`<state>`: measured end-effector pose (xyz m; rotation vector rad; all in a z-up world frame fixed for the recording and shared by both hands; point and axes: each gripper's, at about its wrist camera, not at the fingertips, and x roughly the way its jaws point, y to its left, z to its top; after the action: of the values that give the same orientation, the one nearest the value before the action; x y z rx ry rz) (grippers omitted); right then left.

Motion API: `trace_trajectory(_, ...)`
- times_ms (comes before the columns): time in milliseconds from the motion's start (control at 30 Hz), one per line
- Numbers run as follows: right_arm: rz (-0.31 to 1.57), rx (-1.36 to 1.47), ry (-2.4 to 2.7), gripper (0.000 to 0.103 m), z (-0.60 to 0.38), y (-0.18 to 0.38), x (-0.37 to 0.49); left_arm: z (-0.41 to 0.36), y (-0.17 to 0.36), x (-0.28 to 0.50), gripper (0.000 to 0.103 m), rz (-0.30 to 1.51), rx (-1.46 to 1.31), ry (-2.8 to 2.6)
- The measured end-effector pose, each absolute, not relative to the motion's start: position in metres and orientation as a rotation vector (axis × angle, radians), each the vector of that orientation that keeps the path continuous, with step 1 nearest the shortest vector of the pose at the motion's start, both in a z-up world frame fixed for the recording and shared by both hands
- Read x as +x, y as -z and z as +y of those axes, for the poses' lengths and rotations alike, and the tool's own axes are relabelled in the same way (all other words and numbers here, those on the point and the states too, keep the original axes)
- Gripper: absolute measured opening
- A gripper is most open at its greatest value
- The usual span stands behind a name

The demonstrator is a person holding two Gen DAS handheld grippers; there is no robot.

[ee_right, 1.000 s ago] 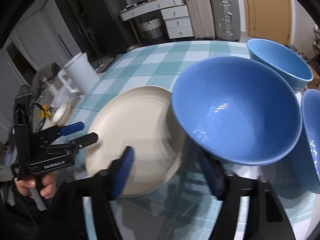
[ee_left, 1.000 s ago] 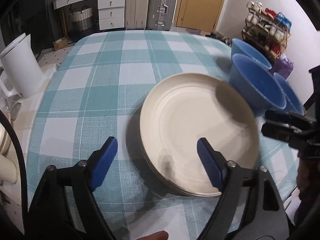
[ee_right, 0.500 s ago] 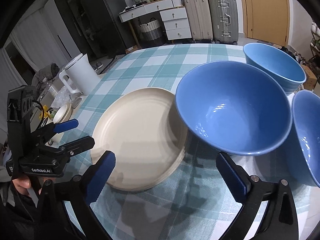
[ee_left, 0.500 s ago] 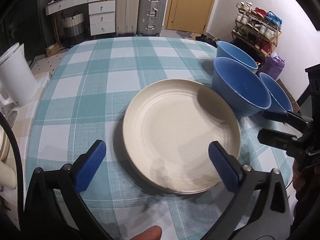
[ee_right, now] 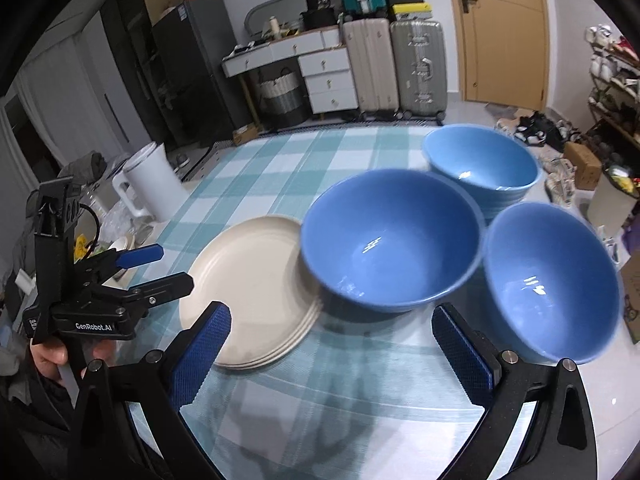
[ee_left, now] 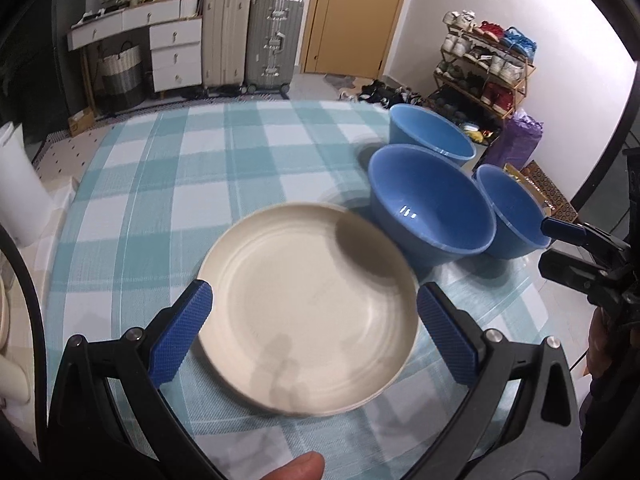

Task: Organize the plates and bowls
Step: 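Move both tools toward the light-blue bowls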

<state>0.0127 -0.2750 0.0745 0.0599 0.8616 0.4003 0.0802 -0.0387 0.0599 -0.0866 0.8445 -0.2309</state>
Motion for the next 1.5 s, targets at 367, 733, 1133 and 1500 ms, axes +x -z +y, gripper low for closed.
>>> trace_trajectory(367, 0.777, 0.069, -0.283, 0.102, -0.329, -0.114, 0.019, -0.073, -0.102, 0.096, 0.102, 0.775, -0.037, 0.26)
trace_trajectory(733, 0.725, 0.045, -0.219, 0.102, -0.369, -0.145, 0.034, -0.104, -0.126, 0.122, 0.102, 0.751, -0.005, 0.284)
trace_trajectory(1133, 0.749, 0.087, -0.174, 0.102, -0.4, -0.15, 0.074, -0.13, -0.122, 0.167, 0.102, 0.776, 0.012, 0.302)
trace_trajectory(1500, 0.764, 0.114, -0.146, 0.102, -0.422, -0.145, 0.113, -0.144, -0.112, 0.222, 0.102, 0.813, -0.014, 0.29)
